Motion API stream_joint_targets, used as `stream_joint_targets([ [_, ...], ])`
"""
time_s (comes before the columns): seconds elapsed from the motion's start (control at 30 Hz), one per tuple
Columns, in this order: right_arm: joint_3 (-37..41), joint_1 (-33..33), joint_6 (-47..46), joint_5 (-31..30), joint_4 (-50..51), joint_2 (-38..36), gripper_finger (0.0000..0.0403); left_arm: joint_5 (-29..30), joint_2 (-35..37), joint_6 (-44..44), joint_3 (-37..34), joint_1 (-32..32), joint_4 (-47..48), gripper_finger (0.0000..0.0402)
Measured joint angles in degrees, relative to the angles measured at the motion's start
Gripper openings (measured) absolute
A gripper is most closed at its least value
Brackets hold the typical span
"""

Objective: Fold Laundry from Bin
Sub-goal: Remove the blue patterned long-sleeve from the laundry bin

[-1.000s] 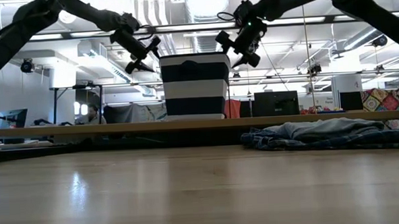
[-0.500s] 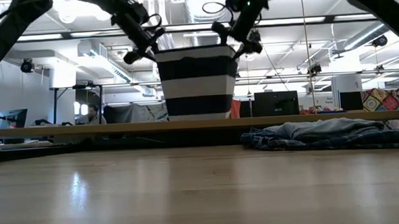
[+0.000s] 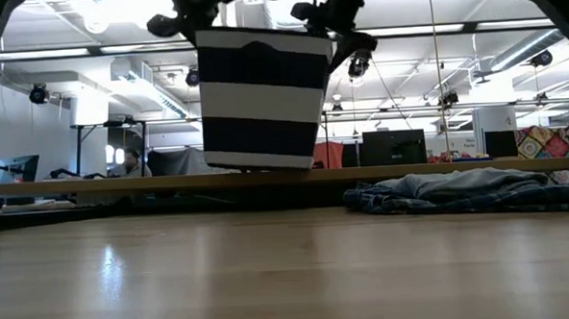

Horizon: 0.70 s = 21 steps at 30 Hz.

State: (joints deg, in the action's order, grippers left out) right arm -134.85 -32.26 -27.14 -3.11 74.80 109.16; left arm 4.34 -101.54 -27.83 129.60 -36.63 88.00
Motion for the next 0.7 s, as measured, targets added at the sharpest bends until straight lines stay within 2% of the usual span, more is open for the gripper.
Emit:
stream_joint_targets([
  [0.13,0.1,4.6,-0.8,-6.0,5.8,0.0,0.0233,2.9,0.3,-5.5,0.0,6.9,2.6,0.0053],
  [0.3,0.3,7.4,-3.9,-8.2,7.8,0.0,0.0233,3.6,0.6,-10.0,-2.5,10.6,2.2,0.0125],
  [0.5,2.2,10.5,-6.5,-8.2,11.0,0.0,0.0233,6.5,3.5,-13.3,-14.3,11.8,1.0,0.0204],
  [0.6,4.0,11.2,-6.6,-8.5,11.1,-0.2,0.0233,8.4,5.5,-14.5,-21.5,11.6,-4.2,0.0228],
  [0.7,5.4,11.1,-6.4,-9.2,11.0,-0.3,0.0233,7.2,8.6,-15.6,-26.3,11.6,-8.4,0.0242],
])
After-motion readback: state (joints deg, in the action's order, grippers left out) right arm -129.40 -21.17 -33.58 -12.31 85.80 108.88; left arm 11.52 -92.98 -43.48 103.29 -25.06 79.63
